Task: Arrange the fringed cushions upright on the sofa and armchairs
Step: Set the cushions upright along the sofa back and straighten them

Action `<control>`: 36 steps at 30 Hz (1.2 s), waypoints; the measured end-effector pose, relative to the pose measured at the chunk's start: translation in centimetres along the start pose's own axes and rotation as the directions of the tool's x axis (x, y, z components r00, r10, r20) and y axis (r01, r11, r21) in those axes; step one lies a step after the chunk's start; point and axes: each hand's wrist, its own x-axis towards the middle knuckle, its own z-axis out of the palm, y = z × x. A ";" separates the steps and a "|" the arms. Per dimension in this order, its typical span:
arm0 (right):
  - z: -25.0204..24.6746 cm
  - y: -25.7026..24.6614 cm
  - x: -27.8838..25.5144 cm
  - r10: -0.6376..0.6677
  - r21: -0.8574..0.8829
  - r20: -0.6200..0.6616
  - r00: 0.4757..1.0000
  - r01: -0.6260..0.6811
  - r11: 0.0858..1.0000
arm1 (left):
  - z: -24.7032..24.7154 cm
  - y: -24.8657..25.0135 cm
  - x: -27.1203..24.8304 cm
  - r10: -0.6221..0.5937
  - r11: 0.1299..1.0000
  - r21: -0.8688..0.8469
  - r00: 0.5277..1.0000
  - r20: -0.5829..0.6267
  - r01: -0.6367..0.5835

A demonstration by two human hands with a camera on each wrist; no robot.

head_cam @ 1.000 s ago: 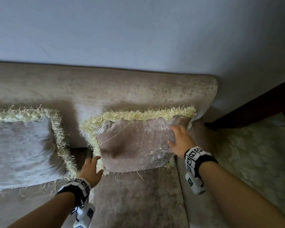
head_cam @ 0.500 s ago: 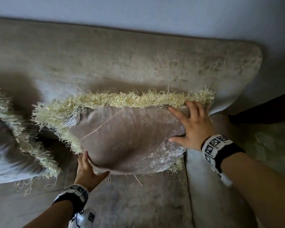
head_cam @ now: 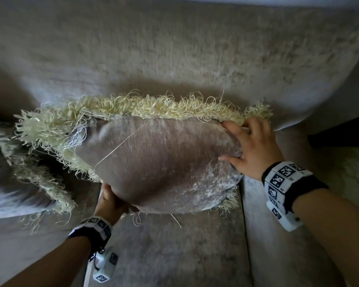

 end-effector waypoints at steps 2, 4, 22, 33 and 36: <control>-0.4 -0.3 -0.3 0.004 0.002 -0.003 1.000 -0.004 1.000 | -0.6 0.9 -1.0 0.068 0.998 -0.003 0.998 -0.017 -0.068; -0.9 -0.5 -0.8 0.021 0.000 -0.014 1.000 -0.021 1.000 | -1.5 1.3 -2.1 0.153 0.987 0.053 0.988 -0.003 -0.152; 0.5 0.7 -7.0 0.505 0.363 0.101 0.857 -0.505 0.783 | -11.6 9.6 -1.0 0.461 0.739 0.552 0.887 0.005 -0.387; -0.4 0.0 -7.0 0.337 0.160 -0.056 0.940 -0.325 0.932 | -13.8 7.7 -0.1 0.514 0.547 0.739 0.855 0.075 -0.393; -1.4 -0.9 -5.8 0.240 0.149 0.060 0.969 -0.246 0.958 | -13.5 8.3 -0.1 0.493 0.556 0.705 0.858 0.147 -0.441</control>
